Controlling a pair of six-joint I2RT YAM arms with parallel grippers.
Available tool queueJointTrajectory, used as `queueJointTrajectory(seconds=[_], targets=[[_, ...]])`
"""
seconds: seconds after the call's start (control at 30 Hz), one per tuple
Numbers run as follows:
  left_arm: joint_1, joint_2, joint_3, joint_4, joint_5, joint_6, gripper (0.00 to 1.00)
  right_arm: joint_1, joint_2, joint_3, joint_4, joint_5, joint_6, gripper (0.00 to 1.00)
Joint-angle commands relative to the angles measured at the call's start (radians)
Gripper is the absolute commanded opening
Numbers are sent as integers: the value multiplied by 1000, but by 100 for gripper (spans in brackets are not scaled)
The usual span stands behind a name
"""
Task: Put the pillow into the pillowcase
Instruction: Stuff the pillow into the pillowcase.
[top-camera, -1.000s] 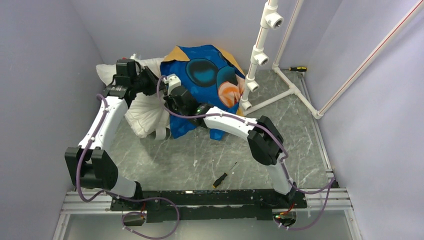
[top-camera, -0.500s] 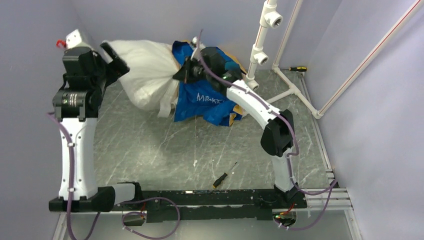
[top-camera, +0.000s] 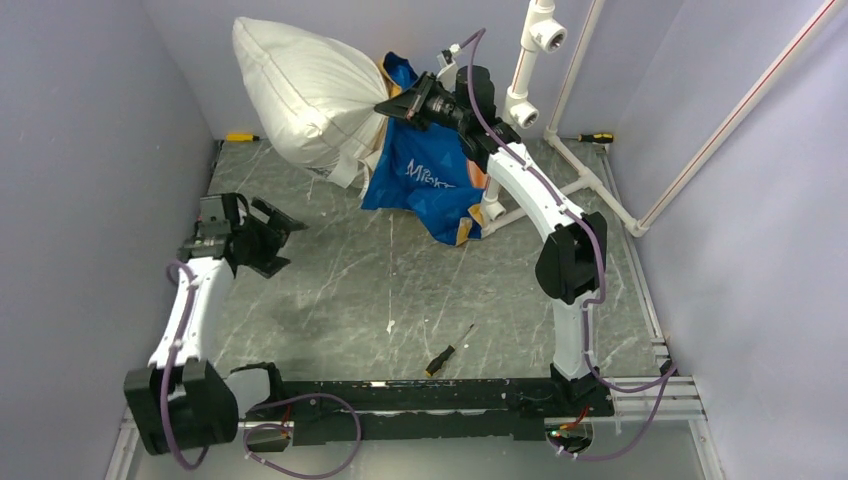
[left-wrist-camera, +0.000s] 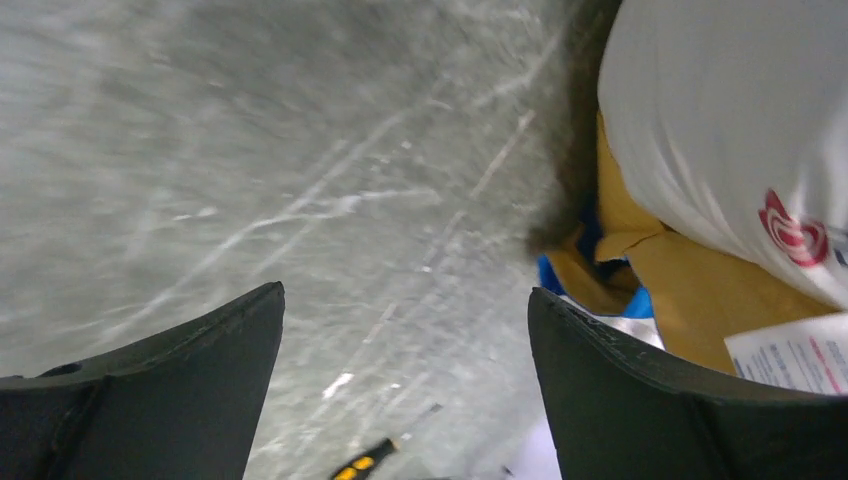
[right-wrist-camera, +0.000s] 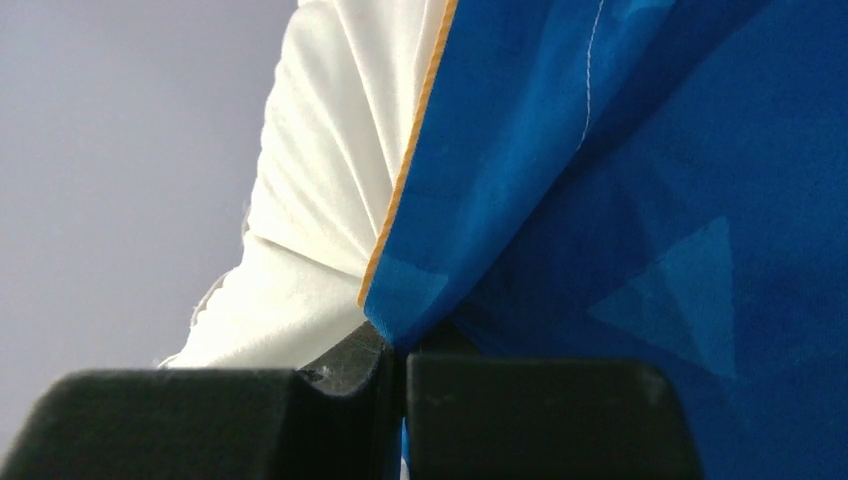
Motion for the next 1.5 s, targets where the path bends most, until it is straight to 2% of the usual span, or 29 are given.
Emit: queueJointTrajectory(seconds=[0.0,0.17,0.3,0.4,0.47,0.63,0.73,0.83,0.87,0.97,1.03,1.07,1.13,1.3,1.47], targets=[[-6,114,-118,537,332,-220,93,-29,-113,78,318,-73,193,0],[-70,373,-67,761,428,-273,93,-35,-116,101,358,-73,259,0],[-160,561,5,865,430,-307,89,-35,-107,128,368,-68,272,0],[-192,645,22,956,412,-316,89,-37,-110,125,356,-70,269,0],[-191,669,50,974,385,-302,90,-35,-127,111,298,-73,210,0],[-184,682,206,894,298,-131,91,-38,-192,-49,336,-74,222,0],[-188,628,257,901,223,13,90,-37,-170,-12,286,-100,195,0],[-195,603,342,794,200,195,90,-37,-148,6,221,-106,161,0],[-195,603,369,727,192,245,92,-36,-148,1,197,-94,139,4],[-190,600,391,632,191,304,93,-33,-121,31,68,-72,16,36],[-189,596,390,604,208,329,93,-20,-75,138,-87,-41,-98,56],[-190,595,395,585,208,345,93,-12,-46,187,-166,-30,-141,62],[-191,594,403,557,212,373,93,11,23,266,-238,-8,-187,69],[-192,609,429,492,226,424,93,61,156,421,-390,69,-282,77],[-191,612,444,446,252,463,93,95,180,367,-383,114,-295,80]])
